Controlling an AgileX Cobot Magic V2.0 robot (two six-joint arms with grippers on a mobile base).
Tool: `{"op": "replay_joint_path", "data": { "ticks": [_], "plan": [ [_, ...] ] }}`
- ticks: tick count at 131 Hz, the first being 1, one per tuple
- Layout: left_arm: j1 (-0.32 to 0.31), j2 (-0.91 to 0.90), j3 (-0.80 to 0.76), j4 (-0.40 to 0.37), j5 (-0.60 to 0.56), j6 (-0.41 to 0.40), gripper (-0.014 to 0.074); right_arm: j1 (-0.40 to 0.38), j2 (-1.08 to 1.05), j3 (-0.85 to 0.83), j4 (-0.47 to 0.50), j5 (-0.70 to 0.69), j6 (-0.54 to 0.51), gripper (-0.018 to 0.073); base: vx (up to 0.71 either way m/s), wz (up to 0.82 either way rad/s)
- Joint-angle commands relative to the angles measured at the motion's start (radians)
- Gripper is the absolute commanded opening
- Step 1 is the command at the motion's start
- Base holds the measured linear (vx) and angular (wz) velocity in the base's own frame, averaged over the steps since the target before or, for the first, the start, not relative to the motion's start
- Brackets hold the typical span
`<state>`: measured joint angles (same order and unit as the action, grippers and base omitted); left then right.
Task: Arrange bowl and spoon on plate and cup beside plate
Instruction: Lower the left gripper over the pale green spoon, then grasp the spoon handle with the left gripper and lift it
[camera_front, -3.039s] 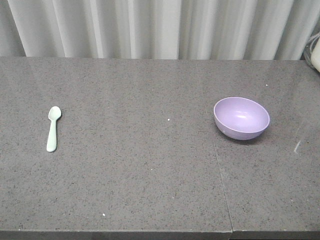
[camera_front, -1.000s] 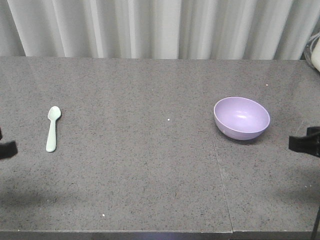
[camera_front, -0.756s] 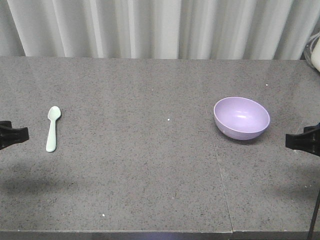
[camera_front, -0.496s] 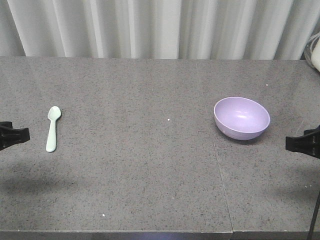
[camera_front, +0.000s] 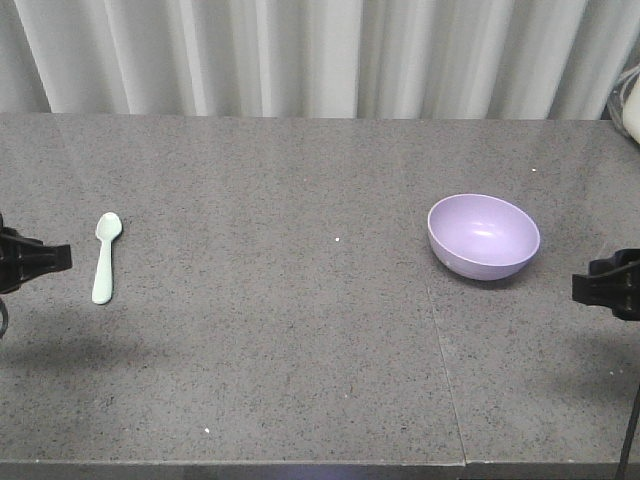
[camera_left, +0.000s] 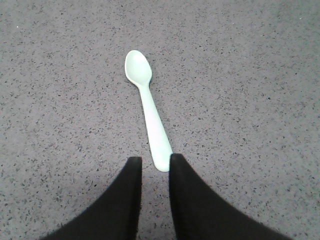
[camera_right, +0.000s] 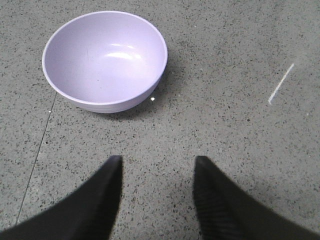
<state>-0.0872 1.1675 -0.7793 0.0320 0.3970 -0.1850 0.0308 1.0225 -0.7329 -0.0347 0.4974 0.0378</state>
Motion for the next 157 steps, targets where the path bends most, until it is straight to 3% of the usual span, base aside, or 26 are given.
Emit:
{"op": "replay_joint_path", "data": {
  "ticks": [1,27,45,103,140,157],
  "plan": [
    [-0.007,0.015,-0.082,-0.009,0.007,0.005,0.0272,0.0,-0.012,-0.036,-0.013,-0.082,-0.004,0.0461,0.0,0.0],
    [-0.007,0.067,-0.197,-0.009,0.139,0.009,0.0412,0.0,-0.012,-0.036,-0.012,-0.081,-0.004,0.0477,0.0,0.0],
    [-0.007,0.144,-0.335,-0.011,0.243,0.067,0.0416,0.0,-0.012,-0.036,-0.012,-0.081,-0.004,0.0474,0.0,0.0],
    [-0.007,0.53,-0.806,-0.032,0.632,0.108,0.0416,0.0,-0.012,-0.036,-0.012,-0.081,-0.004,0.0474,0.0,0.0],
    [-0.007,0.707,-0.904,-0.032,0.695,0.099,0.0416,0.0,-0.012,-0.036,-0.012,-0.081,-0.004,0.0474,0.0,0.0],
    [-0.007,0.759,-0.927,-0.032,0.699,0.055,0.0416,0.0,-0.012,-0.036,-0.012,-0.081,-0.004,0.0474,0.0,0.0]
  ]
}}
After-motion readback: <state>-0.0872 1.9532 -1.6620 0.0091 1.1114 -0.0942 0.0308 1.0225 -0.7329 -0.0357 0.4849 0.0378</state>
